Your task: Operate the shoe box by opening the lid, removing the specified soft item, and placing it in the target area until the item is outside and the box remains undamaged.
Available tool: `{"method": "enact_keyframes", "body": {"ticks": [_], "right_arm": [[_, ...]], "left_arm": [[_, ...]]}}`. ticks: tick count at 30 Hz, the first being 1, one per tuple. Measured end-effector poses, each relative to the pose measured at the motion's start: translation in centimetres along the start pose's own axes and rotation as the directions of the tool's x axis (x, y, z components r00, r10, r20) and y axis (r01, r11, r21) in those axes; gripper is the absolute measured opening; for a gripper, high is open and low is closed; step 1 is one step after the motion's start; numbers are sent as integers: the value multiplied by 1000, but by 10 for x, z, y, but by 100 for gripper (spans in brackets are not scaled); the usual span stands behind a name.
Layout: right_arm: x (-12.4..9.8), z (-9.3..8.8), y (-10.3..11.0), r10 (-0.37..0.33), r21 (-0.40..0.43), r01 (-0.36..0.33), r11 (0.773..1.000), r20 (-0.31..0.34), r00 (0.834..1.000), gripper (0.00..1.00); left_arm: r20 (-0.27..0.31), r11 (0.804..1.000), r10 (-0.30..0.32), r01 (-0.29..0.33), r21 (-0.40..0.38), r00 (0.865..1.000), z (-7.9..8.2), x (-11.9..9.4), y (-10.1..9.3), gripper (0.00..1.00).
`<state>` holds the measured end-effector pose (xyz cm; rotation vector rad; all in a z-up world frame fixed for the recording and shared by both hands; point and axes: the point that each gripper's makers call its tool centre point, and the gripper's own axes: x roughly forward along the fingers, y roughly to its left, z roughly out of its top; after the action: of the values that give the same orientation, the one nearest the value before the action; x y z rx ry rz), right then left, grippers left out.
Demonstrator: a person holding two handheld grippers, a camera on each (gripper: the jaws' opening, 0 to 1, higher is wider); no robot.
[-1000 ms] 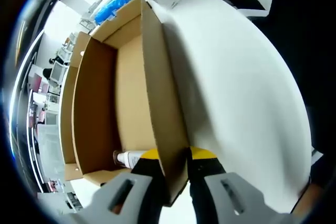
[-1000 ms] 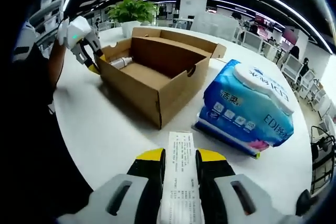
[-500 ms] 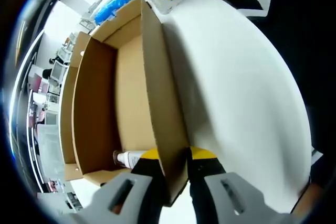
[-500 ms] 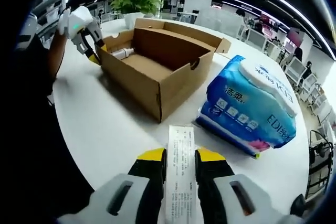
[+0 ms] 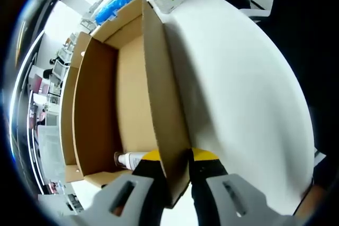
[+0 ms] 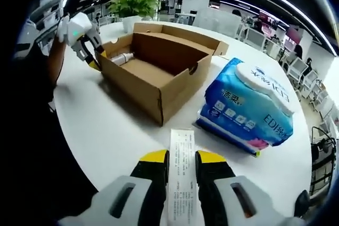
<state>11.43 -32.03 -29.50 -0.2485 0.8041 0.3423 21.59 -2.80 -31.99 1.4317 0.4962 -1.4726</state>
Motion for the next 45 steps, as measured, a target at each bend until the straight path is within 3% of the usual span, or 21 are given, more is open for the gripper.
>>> {"method": "enact_keyframes", "body": {"ticks": [5,10,19,23,27,30,35,41,43,45], "right_arm": [[-1,-1,4,71,32,-71,997,4,997,19],[1,0,-1,170,185,-169,968,9,985,19],[8,5,-11,185,141,-188,972,35,982,19],[10,3,-20,187,185,-189,964,31,982,19],[10,1,-21,203,162,-206,965,36,979,20],[16,-12,-34,143,133,-139,981,-27,989,27],[23,-18,-33,135,133,-131,982,-22,991,35],[21,-18,-36,113,172,-107,979,-23,993,37],[20,-17,-41,81,113,-79,990,-13,997,34],[19,-20,-46,54,108,-51,993,-18,998,34]], "left_arm": [[-6,1000,-2,2,3,1000,1,0,-1,13],[-6,1000,-3,3,1,1000,1,0,-1,13],[-7,1000,-4,4,-2,1000,1,0,-2,13],[-5,1000,-5,5,-2,1000,1,0,-2,13],[6,1000,-10,10,-9,1000,2,0,-3,13],[23,1000,4,-4,-19,1000,5,2,3,13],[19,1000,4,-3,-19,1000,3,1,2,13],[6,1000,3,-3,-14,1000,1,0,0,13],[3,1000,-1,1,-13,1000,1,0,1,13],[3,1000,-2,2,-14,1000,0,0,1,13]]}}
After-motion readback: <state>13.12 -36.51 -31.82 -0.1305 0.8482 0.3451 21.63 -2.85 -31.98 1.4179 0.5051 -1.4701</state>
